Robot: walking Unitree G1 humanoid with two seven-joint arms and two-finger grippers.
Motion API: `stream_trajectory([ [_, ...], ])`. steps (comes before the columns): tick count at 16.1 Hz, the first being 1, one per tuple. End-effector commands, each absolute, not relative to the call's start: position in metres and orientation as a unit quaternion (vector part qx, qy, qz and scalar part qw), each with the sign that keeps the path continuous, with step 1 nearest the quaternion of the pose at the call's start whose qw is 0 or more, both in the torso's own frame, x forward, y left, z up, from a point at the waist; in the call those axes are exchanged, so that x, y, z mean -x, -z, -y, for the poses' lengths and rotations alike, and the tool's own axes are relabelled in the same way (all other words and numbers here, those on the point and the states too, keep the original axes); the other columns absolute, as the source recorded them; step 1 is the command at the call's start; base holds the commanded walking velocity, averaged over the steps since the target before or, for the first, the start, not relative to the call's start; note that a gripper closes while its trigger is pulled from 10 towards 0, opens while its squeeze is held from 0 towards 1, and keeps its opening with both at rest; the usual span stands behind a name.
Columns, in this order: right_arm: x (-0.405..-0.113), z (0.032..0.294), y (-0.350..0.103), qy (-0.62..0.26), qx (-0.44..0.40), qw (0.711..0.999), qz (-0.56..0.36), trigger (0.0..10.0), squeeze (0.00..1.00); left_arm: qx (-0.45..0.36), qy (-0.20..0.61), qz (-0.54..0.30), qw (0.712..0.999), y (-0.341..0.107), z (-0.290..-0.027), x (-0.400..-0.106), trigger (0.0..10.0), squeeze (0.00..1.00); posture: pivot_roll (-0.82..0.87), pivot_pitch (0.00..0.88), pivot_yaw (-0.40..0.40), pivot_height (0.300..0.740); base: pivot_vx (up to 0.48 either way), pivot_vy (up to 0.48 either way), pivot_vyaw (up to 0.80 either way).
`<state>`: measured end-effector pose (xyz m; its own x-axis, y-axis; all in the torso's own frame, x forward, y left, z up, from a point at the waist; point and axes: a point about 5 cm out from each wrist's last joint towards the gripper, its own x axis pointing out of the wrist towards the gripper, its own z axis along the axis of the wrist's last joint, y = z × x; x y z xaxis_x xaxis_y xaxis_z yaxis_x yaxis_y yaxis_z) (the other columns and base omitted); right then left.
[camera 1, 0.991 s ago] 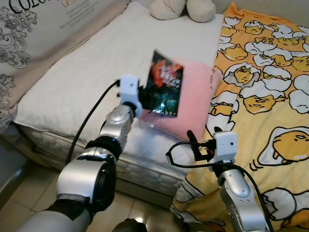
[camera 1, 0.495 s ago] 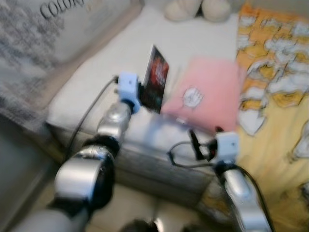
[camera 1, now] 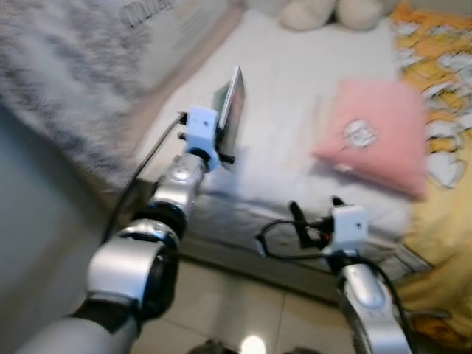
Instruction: Clean up the room
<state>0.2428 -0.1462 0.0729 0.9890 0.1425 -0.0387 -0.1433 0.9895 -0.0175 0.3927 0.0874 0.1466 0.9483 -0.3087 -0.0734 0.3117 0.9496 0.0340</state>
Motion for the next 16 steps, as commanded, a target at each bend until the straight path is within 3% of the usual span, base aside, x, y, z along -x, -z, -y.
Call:
stream_trajectory([
  [1, -0.2448, 0.1449, -0.0786, -0.073, 0.010, 0.997, -0.004, 10.0, 0.00, -0.034, 0.166, -0.011, 0.985, -0.1570, -0.0841, -0.3953, 10.0, 0.00, -0.14, 0.000, 0.085, 0.740, 0.000, 0.000, 0.00],
  [14, -0.2482, 0.1415, -0.0806, -0.091, 0.018, 0.996, -0.002, 10.0, 0.00, -0.037, 0.169, -0.015, 0.985, -0.1513, -0.0832, -0.3926, 10.0, 0.00, -0.13, 0.000, 0.056, 0.740, 0.466, 0.000, 0.00],
  [16, -0.2469, 0.1408, -0.0788, -0.093, 0.021, 0.995, -0.009, 10.0, 0.00, -0.035, 0.169, -0.015, 0.985, -0.1516, -0.0824, -0.3927, 10.0, 0.00, -0.13, 0.000, 0.055, 0.740, 0.469, 0.000, -0.66],
])
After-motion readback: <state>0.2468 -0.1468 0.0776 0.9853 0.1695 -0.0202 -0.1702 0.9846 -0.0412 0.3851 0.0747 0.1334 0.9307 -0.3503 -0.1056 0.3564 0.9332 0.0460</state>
